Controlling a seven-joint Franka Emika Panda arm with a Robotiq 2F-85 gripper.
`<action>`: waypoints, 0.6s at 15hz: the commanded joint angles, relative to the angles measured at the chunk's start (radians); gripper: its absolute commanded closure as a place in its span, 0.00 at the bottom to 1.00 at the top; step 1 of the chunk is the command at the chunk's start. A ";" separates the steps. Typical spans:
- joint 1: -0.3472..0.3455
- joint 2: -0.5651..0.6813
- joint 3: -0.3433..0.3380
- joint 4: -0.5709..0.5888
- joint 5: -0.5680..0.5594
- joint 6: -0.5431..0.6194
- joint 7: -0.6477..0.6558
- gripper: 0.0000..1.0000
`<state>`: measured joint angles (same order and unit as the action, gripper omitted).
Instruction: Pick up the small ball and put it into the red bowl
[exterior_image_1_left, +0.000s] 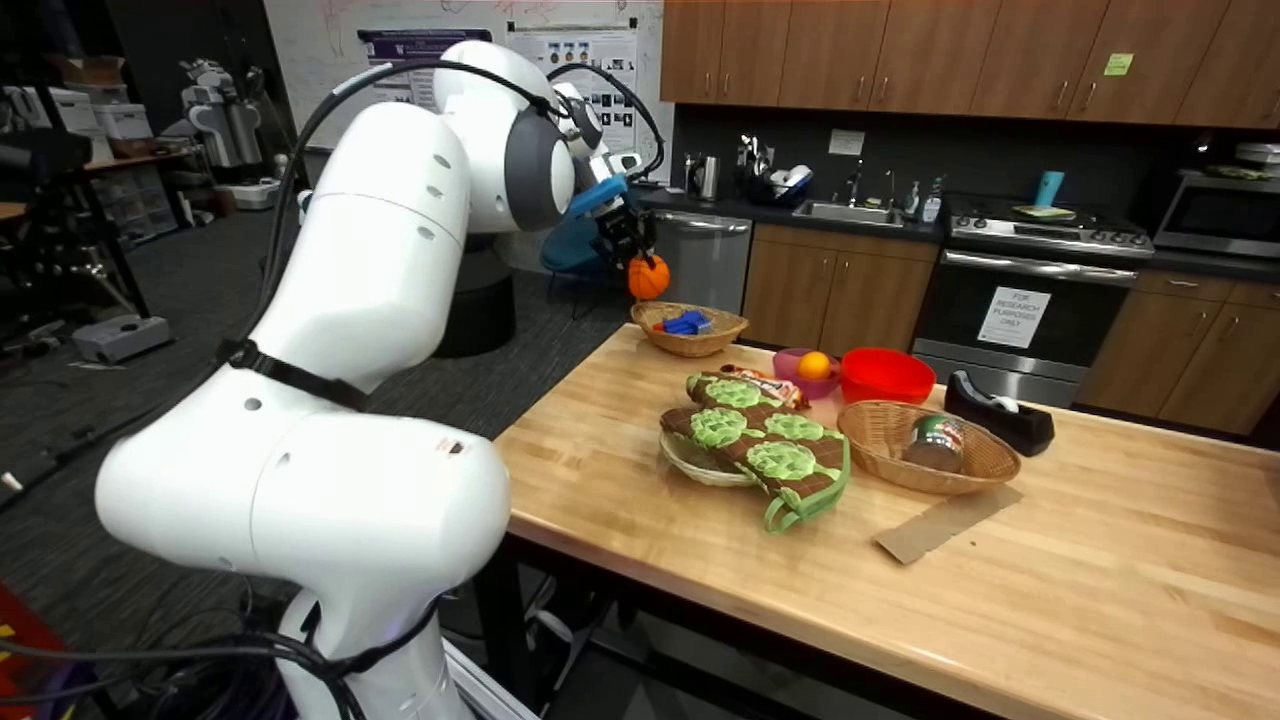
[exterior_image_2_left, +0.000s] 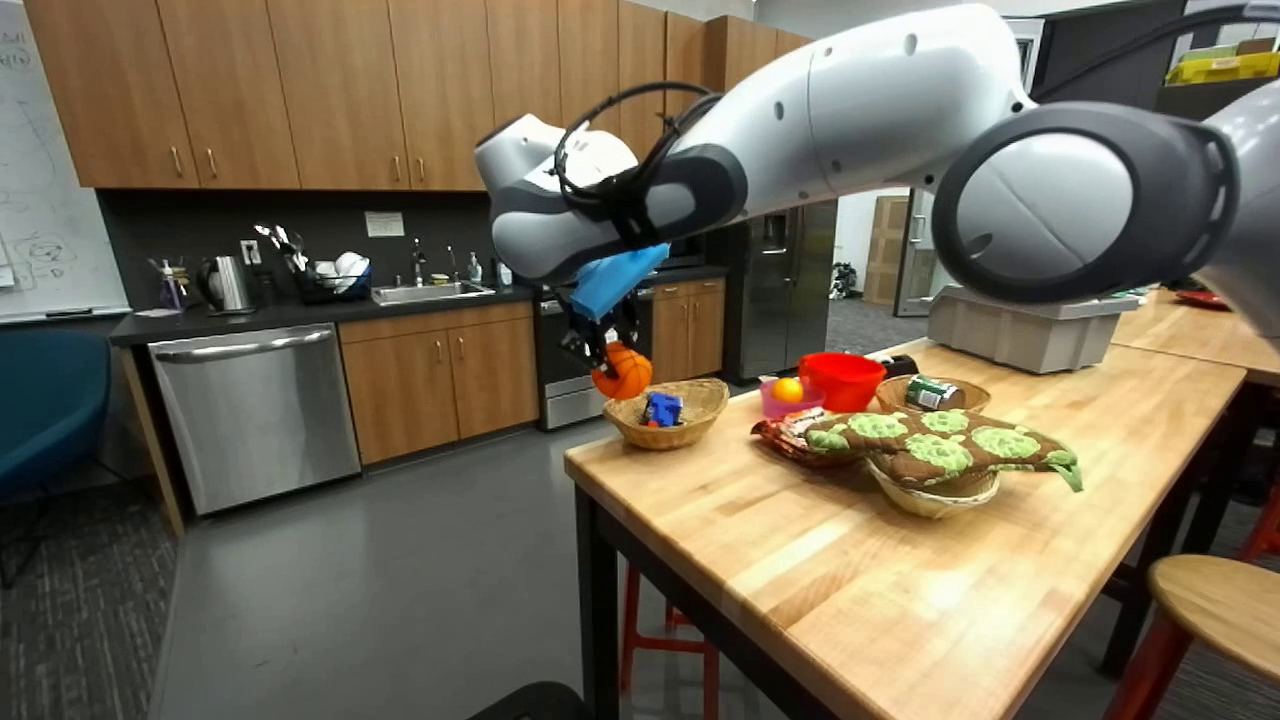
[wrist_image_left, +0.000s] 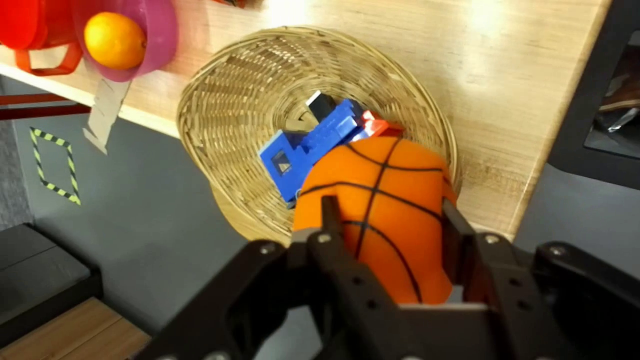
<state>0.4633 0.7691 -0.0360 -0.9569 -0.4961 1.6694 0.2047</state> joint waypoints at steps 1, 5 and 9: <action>0.030 -0.147 -0.036 -0.141 -0.076 0.000 0.078 0.78; 0.036 -0.298 -0.063 -0.274 -0.151 0.012 0.171 0.78; 0.028 -0.451 -0.080 -0.434 -0.178 0.028 0.268 0.78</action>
<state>0.4861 0.4656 -0.1011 -1.2087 -0.6457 1.6696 0.3918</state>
